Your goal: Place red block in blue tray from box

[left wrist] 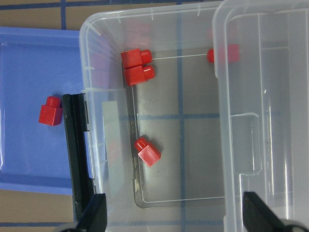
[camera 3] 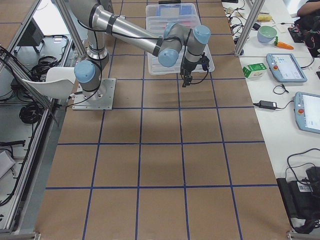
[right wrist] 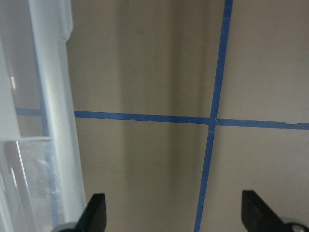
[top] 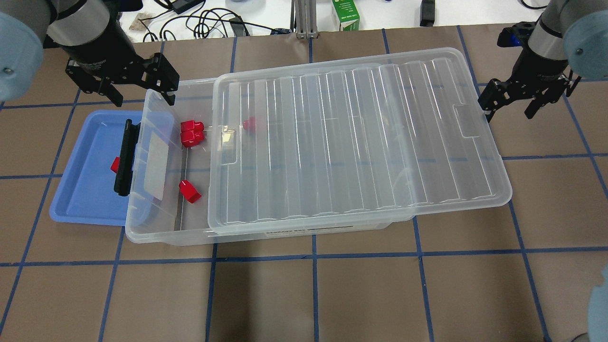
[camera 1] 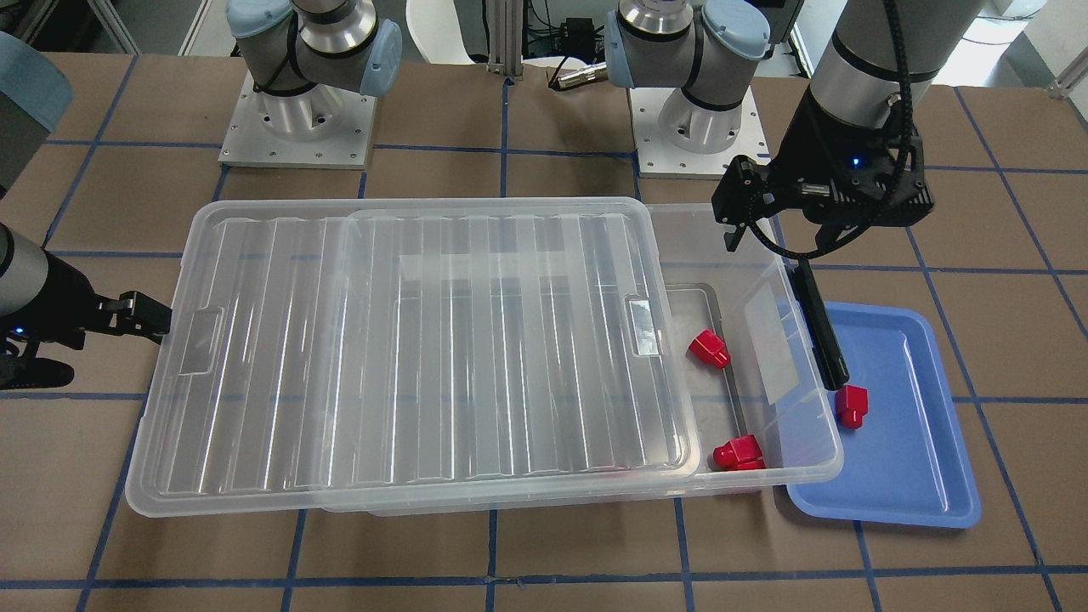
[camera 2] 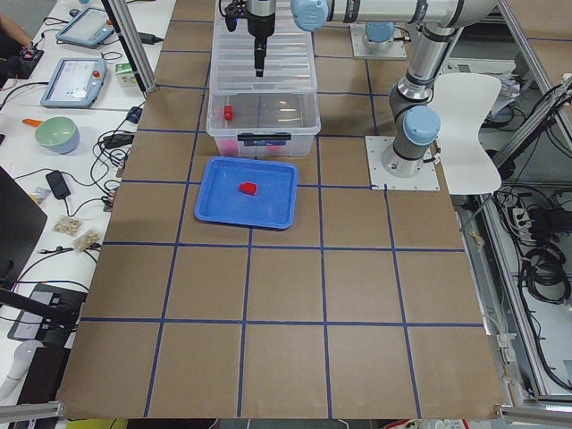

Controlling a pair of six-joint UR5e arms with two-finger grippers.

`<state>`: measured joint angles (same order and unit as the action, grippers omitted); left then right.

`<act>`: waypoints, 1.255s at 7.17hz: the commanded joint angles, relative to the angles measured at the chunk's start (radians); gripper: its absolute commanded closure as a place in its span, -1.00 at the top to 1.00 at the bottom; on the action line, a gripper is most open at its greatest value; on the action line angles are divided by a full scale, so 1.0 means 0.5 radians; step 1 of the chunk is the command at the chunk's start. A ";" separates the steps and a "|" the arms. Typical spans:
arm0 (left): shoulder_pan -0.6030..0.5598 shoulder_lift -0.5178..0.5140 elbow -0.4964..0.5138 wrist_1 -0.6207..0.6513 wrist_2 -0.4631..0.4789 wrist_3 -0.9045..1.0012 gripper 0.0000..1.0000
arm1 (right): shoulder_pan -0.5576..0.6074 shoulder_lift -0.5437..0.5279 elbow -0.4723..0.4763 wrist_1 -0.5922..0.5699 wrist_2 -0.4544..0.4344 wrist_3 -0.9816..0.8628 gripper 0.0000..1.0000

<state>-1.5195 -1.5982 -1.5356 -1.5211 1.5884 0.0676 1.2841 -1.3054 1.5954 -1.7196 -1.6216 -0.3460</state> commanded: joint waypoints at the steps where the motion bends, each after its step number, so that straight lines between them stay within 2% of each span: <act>1: -0.004 0.000 -0.003 -0.001 0.002 0.000 1.00 | 0.061 0.003 0.000 0.000 0.000 0.075 1.00; 9: -0.004 0.000 -0.009 -0.001 0.002 0.000 1.00 | 0.187 0.028 0.000 -0.003 0.117 0.339 1.00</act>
<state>-1.5215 -1.5984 -1.5400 -1.5213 1.5892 0.0675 1.3662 -1.2923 1.5953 -1.7199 -1.5661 -0.1824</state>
